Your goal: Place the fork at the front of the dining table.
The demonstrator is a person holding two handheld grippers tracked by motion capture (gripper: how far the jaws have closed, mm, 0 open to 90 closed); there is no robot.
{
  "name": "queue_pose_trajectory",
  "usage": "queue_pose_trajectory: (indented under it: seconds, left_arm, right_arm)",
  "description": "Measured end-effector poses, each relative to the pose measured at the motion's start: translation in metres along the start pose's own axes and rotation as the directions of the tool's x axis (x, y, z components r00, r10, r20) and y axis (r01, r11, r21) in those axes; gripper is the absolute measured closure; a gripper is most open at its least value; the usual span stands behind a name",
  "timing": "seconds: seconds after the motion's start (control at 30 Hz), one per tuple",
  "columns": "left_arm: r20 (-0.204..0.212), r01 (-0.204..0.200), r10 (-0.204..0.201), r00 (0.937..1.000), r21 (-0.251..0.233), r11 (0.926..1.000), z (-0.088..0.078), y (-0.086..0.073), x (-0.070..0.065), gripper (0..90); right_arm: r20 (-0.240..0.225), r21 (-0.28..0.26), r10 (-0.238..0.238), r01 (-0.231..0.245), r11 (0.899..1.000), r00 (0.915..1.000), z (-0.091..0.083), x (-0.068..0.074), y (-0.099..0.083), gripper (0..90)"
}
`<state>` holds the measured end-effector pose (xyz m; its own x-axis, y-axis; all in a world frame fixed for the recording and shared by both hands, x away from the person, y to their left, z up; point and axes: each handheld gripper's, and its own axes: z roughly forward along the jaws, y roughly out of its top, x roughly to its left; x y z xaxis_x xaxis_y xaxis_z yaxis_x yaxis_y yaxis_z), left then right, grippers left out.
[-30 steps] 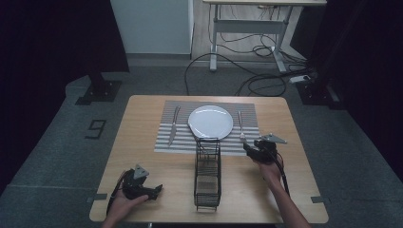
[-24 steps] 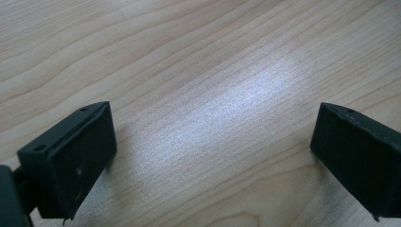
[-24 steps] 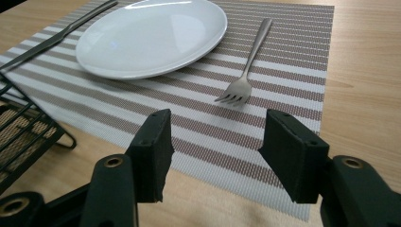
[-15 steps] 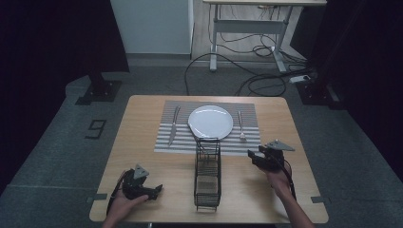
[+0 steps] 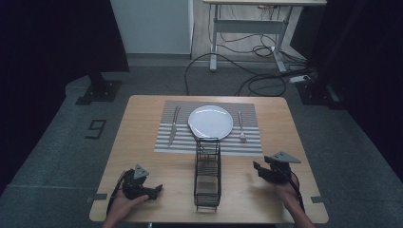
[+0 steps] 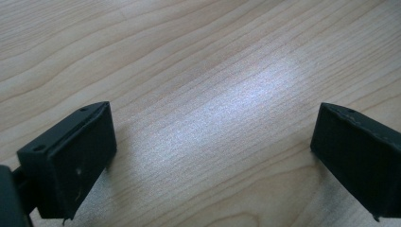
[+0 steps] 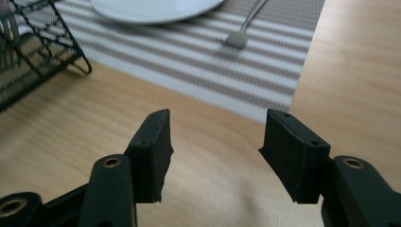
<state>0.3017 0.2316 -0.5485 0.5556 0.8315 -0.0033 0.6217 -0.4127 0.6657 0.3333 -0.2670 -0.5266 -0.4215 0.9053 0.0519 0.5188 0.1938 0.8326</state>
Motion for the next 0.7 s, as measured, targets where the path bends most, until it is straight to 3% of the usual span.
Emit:
queue_pose_trajectory:
  seconds: [0.3,0.7]
  left_arm:
    - [0.0,0.0,0.0,1.0,0.0,1.0,0.0,0.0,0.0,0.8]
    - [0.0,0.0,0.0,1.0,0.0,1.0,0.0,0.0,0.0,0.7]
  right_arm:
    - [0.005,0.046,-0.026,0.026,0.999,0.9996,-0.008,0.0,-0.023,41.5]
    - [0.029,0.051,0.009,-0.01,0.999,0.9995,-0.009,-0.01,-0.029,41.6]
